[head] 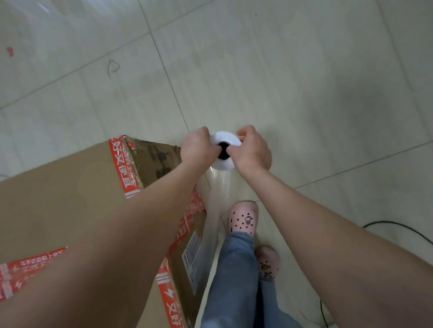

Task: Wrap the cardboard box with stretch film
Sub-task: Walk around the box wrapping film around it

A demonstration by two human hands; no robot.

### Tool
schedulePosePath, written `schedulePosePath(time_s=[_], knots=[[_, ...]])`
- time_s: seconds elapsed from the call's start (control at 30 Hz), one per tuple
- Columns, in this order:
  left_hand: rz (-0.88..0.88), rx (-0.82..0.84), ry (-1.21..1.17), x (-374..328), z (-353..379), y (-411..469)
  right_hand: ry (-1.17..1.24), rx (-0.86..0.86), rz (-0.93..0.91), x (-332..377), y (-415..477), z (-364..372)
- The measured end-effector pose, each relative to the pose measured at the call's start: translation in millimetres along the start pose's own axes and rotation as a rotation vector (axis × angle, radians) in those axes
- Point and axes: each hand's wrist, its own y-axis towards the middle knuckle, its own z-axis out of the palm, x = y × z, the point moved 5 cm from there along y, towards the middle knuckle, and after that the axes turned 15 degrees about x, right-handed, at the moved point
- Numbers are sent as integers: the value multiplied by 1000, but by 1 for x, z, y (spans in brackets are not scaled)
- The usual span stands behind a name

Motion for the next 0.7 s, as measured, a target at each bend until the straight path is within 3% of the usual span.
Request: schedulePosePath(time_s=[0.13,0.27,0.47,0.6,0.7], knots=[[-123,-33,-285,24,-15,13,190,154,97,5,11,15],[-219,-29,-348,51,-27,17,206,222,100,27,21,32],[-96,56,43,46,-51,23,30,143,146,55,28,38],[132,39,388,20,-58,30,-90,132,89,70,31,36],[177,12,453,15,-62,35,-158,120,52,82,36,34]])
